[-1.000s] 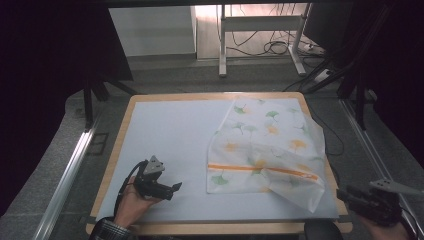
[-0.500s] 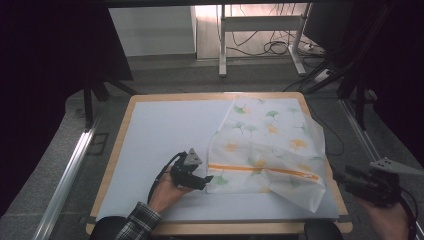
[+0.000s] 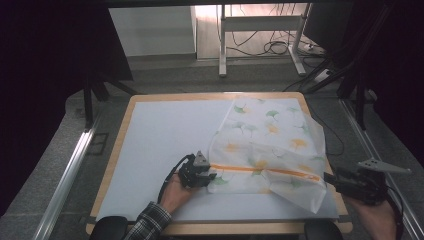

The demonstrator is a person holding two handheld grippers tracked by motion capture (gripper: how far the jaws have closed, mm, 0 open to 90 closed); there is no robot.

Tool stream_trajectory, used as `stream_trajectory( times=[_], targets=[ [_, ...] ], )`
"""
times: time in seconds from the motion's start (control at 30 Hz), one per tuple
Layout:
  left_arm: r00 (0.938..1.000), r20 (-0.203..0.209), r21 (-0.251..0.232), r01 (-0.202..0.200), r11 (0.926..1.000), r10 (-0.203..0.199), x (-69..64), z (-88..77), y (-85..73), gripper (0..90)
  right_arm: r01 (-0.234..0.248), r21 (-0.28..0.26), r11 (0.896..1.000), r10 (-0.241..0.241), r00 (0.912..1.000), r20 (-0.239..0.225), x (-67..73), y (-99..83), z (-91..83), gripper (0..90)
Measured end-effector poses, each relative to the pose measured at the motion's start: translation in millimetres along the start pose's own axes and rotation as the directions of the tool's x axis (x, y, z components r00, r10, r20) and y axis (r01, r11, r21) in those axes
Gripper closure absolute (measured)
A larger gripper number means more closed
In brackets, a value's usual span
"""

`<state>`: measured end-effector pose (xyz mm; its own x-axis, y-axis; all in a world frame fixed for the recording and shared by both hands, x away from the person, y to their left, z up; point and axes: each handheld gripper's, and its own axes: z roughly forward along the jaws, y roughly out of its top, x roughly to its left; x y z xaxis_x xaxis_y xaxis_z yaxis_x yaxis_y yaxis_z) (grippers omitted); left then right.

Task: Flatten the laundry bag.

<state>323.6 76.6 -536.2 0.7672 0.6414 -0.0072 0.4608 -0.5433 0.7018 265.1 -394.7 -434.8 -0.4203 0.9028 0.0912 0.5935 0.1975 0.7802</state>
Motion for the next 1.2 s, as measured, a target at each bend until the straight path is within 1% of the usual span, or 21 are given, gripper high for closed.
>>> stream_trajectory(
  times=[0.03,0.07,0.2,0.23,0.27,0.4,0.43,0.5,0.53,0.57,0.6,0.67,0.7,0.77,0.8,0.9,1.03,1.1,1.13,1.17,1.2],
  targets=[
    [0.9999,-0.013,0.01,-0.011,0.9999,0.012,0.0,-0.2,2.0,87.3,-0.003,0.001,1.0,0.003,1.0,-0.003,-0.4,-0.5,0.4,42.0],
    [0.9999,-0.013,0.01,-0.011,0.9999,0.012,0.0,-0.2,2.0,88.5,-0.003,0.001,1.0,0.003,1.0,-0.003,-0.4,-0.5,0.4,42.0],
    [0.9999,0.001,0.045,-0.011,0.9989,0.011,8.2,-6.8,1.7,89.1,-0.004,0.0,1.0,0.004,1.0,-0.006,-0.2,0.5,2.8,42.1],
    [1.0,0.003,0.063,0.006,0.998,-0.006,15.3,-15.2,-0.7,89.1,-0.003,-0.001,1.0,0.003,1.0,-0.008,0.5,1.8,5.5,42.0],
    [1.0,0.003,0.063,0.006,0.998,-0.006,15.3,-15.2,-0.7,89.1,-0.003,-0.001,1.0,0.003,1.0,-0.008,0.5,1.8,5.5,42.0],
    [0.9998,-0.016,0.082,0.016,0.9965,-0.015,23.5,-41.9,-10.1,89.1,-0.001,0.001,1.0,0.001,0.9999,-0.017,2.2,4.2,14.7,42.1],
    [0.9995,-0.031,0.092,0.013,0.9956,-0.01,26.9,-56.4,-17.7,89.1,-0.003,0.006,1.0,0.003,0.9998,-0.022,2.6,5.2,21.4,42.0],
    [0.9991,-0.038,0.096,0.02,0.9951,-0.017,27.4,-62.6,-23.1,89.1,-0.002,0.008,1.0,0.002,0.9997,-0.023,2.6,5.6,23.7,42.1],
    [0.9985,-0.051,0.123,0.027,0.992,-0.021,28.6,-73.2,-37.7,89.0,0.001,0.011,1.0,-0.001,0.9998,-0.022,3.1,6.1,30.1,42.1],
    [0.9982,-0.051,0.141,0.037,0.9894,-0.031,28.8,-77.6,-46.9,88.9,0.003,0.014,1.0,-0.003,0.9997,-0.024,3.4,6.3,33.3,42.0],
    [0.9982,-0.051,0.141,0.037,0.9894,-0.031,28.8,-77.6,-46.9,88.7,0.003,0.014,1.0,-0.003,0.9997,-0.024,3.4,6.3,33.3,42.0],
    [0.9979,-0.03,0.171,0.061,0.9833,-0.057,29.6,-84.7,-65.4,87.9,0.004,0.019,1.0,-0.004,0.9996,-0.028,4.3,6.3,39.7,42.1],
    [0.9979,-0.025,0.154,0.062,0.9861,-0.059,31.8,-93.6,-75.9,81.8,0.007,0.024,1.0,-0.006,0.9995,-0.032,5.5,6.1,47.3,42.1],
    [0.9976,-0.032,0.129,0.064,0.9896,-0.061,35.0,-98.9,-76.5,57.0,0.016,0.035,0.999,-0.015,0.9994,-0.031,7.1,6.1,56.3,44.0],
    [0.996,-0.042,0.093,0.083,0.9922,-0.079,39.5,-103.9,-74.7,57.0,0.016,0.035,0.999,-0.015,0.9994,-0.031,7.1,6.1,56.3,44.0],
    [0.9902,-0.053,0.009,0.13,0.9915,-0.129,55.3,-109.8,-59.9,46.8,0.027,0.055,0.998,-0.026,0.9992,-0.03,9.6,6.1,70.6,48.2],
    [0.992,-0.077,-0.024,0.098,0.9949,-0.1,68.8,-93.1,-35.1,45.9,0.03,0.094,0.995,-0.028,0.9993,-0.025,10.8,6.7,91.4,49.4],
    [0.9909,-0.088,-0.031,0.1,0.9946,-0.102,77.7,-70.9,-19.7,46.2,0.025,0.11,0.994,-0.025,0.9997,0.002,8.3,7.2,103.3,50.2],
    [0.9909,-0.088,-0.031,0.1,0.9946,-0.102,77.7,-70.9,-19.7,46.3,0.025,0.11,0.994,-0.025,0.9997,0.002,8.3,7.2,103.3,50.2],
    [0.9899,-0.091,-0.031,0.106,0.9939,-0.108,80.4,-63.1,-15.5,46.3,0.008,0.119,0.993,-0.012,0.9995,0.029,5.4,7.9,108.5,53.3],
    [0.9898,-0.093,-0.029,0.106,0.9939,-0.108,83.3,-55.5,-11.9,46.3,0.008,0.119,0.993,-0.012,0.9995,0.029,5.4,7.9,108.5,53.3]
  ],
)
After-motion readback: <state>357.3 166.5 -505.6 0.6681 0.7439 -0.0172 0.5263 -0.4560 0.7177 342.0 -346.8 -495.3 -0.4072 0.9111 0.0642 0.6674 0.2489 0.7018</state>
